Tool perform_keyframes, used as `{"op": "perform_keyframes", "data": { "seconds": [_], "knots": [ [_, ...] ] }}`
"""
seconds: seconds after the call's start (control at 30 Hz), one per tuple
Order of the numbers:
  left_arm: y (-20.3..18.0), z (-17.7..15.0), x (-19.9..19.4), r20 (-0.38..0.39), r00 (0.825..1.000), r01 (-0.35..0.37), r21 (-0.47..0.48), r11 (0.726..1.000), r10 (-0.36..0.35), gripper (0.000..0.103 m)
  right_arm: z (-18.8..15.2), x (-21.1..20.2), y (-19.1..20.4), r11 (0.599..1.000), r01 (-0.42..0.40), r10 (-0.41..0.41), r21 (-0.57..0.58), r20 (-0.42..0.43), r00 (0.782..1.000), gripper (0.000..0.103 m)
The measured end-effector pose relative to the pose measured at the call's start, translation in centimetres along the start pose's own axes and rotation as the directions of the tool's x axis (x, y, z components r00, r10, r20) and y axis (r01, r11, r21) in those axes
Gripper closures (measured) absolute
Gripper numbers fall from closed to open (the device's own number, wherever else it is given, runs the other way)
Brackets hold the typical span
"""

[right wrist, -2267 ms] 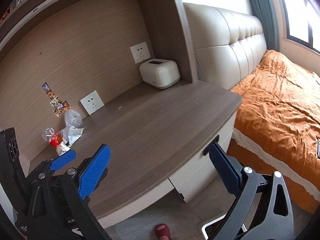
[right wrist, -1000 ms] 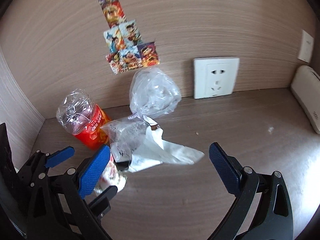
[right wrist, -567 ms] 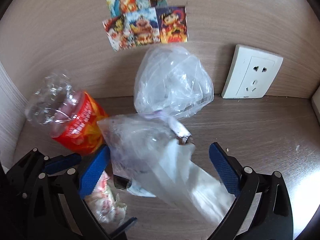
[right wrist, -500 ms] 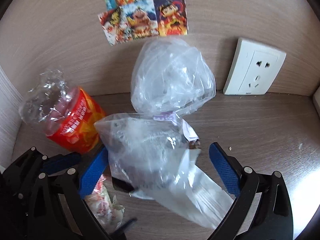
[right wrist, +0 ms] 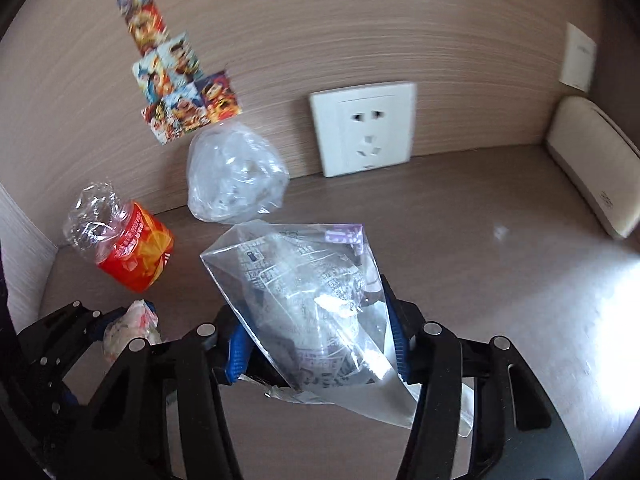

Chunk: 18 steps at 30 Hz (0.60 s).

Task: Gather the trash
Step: 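Carry both bags over the white bin and open both tools to drop them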

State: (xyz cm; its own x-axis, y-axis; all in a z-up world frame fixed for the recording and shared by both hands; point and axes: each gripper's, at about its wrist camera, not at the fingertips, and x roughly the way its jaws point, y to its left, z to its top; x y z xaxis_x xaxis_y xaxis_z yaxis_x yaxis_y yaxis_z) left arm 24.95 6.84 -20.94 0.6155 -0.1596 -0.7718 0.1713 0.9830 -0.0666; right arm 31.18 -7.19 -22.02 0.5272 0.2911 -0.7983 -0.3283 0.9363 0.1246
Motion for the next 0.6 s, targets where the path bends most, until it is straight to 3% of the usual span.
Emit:
{"op": "perform_keyframes", "data": {
  "seconds": [0.3, 0.6],
  "knots": [
    [-7.6, 0.8, -2.2, 0.029, 0.992, 0.117, 0.140, 0.983, -0.122, 0.045, -5.2, -6.3, -3.8, 0.990, 0.081, -0.085, 0.111, 0.035, 0.996, 0.047],
    [-17.3, -2.0, -4.2, 0.000, 0.968, 0.239, 0.315, 0.918, -0.252, 0.045, -11.3, -13.6, -7.7, 0.955, 0.177, -0.201, 0.238, 0.082, 0.976, 0.047]
  ]
}}
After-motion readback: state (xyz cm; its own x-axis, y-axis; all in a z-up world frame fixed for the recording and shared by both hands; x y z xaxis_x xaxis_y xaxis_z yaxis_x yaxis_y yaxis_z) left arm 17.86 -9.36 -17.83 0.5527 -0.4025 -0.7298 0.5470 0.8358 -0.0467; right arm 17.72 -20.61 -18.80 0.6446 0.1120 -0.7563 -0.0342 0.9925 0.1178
